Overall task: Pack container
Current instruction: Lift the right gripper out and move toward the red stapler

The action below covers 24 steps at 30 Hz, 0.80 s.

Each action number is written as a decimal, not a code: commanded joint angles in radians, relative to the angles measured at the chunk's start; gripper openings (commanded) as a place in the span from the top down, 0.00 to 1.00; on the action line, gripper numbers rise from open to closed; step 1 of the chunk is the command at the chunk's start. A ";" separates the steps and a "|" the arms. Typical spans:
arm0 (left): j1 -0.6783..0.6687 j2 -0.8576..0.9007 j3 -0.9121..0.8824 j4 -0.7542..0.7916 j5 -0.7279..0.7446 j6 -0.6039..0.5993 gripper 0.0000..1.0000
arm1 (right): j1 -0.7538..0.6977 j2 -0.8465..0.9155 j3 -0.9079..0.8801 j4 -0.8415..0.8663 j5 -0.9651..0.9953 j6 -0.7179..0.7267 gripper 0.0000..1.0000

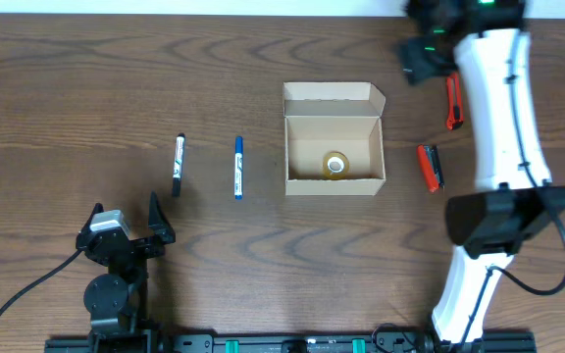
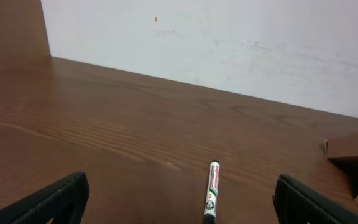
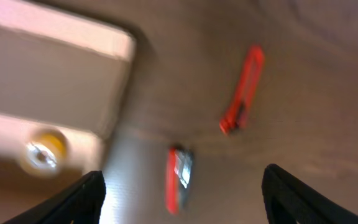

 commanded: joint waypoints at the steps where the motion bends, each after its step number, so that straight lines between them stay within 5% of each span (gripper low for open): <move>1: 0.006 -0.007 -0.014 -0.051 0.010 0.000 0.05 | -0.109 -0.008 0.013 -0.055 -0.193 -0.175 0.22; 7: 0.006 -0.007 -0.014 -0.051 0.010 0.000 0.05 | -0.279 -0.008 0.012 -0.054 -0.336 -0.217 0.25; 16: 0.006 -0.007 -0.014 -0.051 0.010 0.000 0.05 | -0.307 0.016 -0.008 0.023 -0.345 -0.242 0.30; 24: 0.006 -0.007 -0.014 -0.051 0.010 0.000 0.05 | -0.294 0.055 -0.071 -0.115 -0.346 -0.194 0.15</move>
